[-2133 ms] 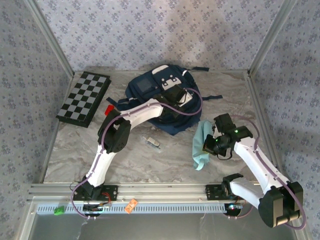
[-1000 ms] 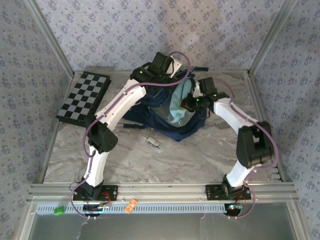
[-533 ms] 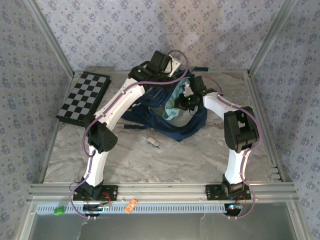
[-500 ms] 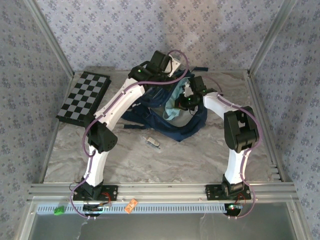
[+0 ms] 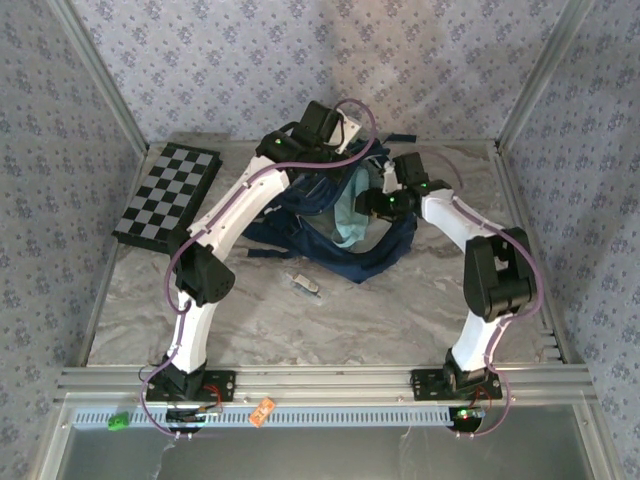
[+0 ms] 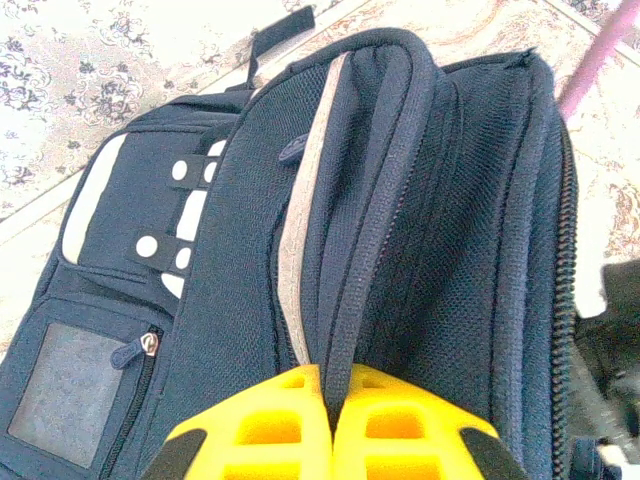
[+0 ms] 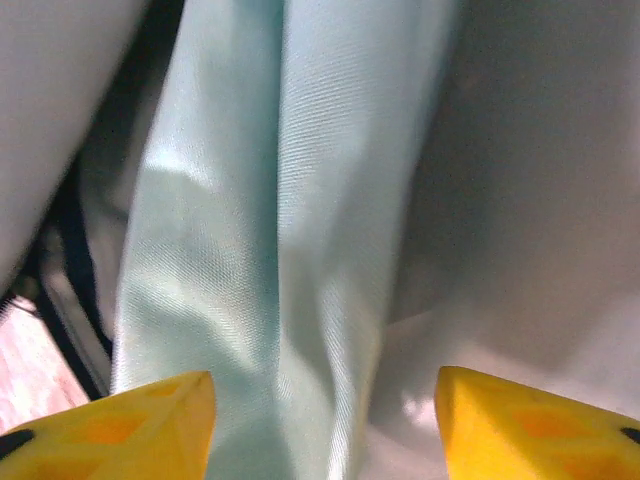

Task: Pack the student bag
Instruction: Place the pencil pouch in the student bag, then move the book to the student bag.

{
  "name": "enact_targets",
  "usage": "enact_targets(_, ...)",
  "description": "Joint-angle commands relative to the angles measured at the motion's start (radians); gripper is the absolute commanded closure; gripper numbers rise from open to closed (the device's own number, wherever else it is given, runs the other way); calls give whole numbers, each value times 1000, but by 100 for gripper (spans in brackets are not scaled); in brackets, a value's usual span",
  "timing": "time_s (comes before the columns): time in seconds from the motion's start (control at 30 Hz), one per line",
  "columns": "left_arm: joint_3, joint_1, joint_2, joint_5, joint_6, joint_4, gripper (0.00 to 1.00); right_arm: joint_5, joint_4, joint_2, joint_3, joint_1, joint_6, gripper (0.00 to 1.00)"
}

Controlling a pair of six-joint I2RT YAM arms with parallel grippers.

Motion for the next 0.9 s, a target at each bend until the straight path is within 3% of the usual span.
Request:
enact_targets(0.0, 61, 2, -27, 53, -20, 92, 100, -6, 98, -46, -34, -46, 67, 33)
enact_targets(0.13, 56, 2, -29, 63, -31, 101, 100, 3, 142, 44, 38, -53, 125, 35)
enact_targets(0.3, 55, 2, -28, 74, -44, 104, 100, -50, 295, 159, 79, -23, 204, 61)
enact_targets(0.4, 54, 1, -24, 83, -46, 105, 100, -45, 349, 184, 93, -5, 222, 67)
enact_targets(0.5, 54, 1, -24, 82, -48, 105, 100, -10, 324, 124, 41, -2, 220, 65)
enact_targets(0.57, 52, 1, -25, 81, -48, 104, 100, 21, 292, 39, -33, 2, 220, 59)
enact_targets(0.67, 33, 2, -29, 82, -53, 117, 100, 51, 270, -89, -185, 27, 221, 59)
enact_targets(0.87, 24, 2, -33, 90, -58, 121, 100, 66, 339, -208, -374, 179, 288, 66)
